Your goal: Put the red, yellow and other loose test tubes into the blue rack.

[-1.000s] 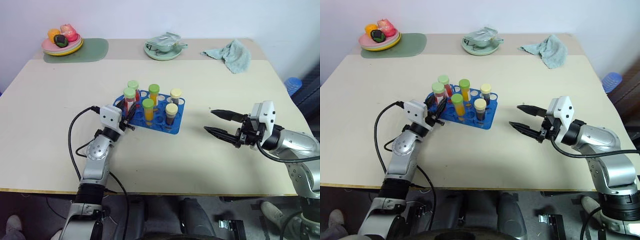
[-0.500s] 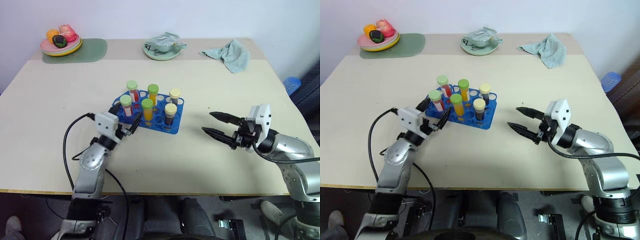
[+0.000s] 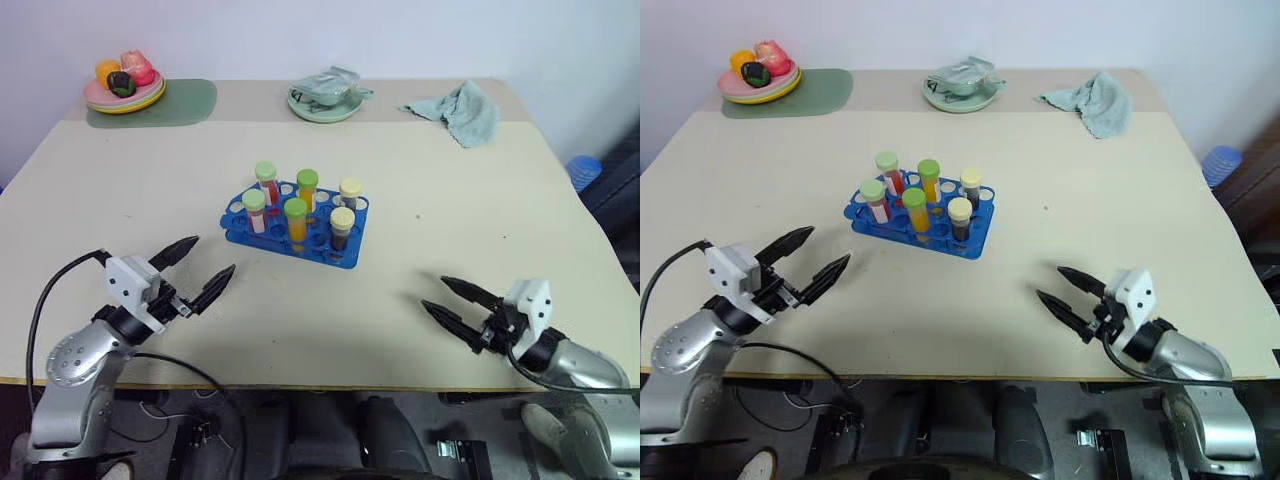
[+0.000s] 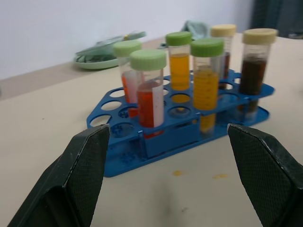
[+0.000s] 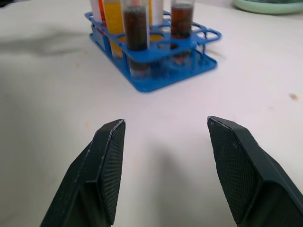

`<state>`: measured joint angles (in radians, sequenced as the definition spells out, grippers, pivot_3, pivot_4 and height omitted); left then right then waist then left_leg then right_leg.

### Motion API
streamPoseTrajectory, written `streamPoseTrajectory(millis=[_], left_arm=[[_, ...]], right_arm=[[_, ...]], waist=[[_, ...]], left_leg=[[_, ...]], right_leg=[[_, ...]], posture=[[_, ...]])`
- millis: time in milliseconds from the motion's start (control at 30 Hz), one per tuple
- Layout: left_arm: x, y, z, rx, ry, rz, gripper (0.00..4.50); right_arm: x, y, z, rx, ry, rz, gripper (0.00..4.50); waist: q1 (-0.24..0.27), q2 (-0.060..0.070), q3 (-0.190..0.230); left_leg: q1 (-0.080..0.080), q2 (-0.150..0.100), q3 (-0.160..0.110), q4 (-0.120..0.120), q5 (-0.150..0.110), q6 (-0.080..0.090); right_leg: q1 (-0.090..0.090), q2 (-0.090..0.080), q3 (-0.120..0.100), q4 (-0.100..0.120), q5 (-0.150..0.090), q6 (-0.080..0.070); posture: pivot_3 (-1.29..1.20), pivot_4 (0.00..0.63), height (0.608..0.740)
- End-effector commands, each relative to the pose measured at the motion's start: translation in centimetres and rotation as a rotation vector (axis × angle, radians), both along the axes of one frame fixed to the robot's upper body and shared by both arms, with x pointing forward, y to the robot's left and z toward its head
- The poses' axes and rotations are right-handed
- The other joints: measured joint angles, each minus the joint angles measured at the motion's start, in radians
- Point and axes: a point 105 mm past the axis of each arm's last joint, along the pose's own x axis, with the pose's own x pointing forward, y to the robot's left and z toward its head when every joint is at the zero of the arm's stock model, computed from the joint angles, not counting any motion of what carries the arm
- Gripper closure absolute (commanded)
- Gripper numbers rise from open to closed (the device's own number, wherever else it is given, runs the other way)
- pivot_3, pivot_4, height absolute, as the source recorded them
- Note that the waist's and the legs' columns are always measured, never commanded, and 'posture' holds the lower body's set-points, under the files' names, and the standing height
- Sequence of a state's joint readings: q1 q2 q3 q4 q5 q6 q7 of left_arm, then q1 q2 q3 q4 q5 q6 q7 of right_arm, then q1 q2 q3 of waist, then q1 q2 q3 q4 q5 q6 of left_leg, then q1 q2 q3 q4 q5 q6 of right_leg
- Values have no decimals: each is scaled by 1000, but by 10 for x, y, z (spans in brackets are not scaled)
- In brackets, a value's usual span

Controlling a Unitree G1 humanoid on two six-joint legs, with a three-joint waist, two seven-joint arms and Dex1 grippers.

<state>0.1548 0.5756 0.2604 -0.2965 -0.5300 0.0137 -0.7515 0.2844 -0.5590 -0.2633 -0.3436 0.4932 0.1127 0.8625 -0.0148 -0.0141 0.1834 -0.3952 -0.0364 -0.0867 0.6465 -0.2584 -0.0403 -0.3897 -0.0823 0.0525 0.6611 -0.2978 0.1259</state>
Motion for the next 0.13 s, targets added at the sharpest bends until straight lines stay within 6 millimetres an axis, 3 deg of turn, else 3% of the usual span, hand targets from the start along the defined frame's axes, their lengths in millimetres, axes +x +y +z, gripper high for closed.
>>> streamPoseTrajectory(millis=[33,133], left_arm=[[-7,0,10,4,-14,-46,458],[-8,-2,9,23,19,-69,458]], right_arm=[[-1,-8,13,8,-76,-42,1696],[-2,-9,15,7,-86,-52,1696]], waist=[[-2,0,0],[-2,0,0]], left_leg=[[4,0,0,-2,0,0],[4,1,0,-2,0,1]], right_leg=[[3,0,0,-1,0,0],[3,1,0,-1,0,0]], posture=[[0,150,740],[0,150,740]])
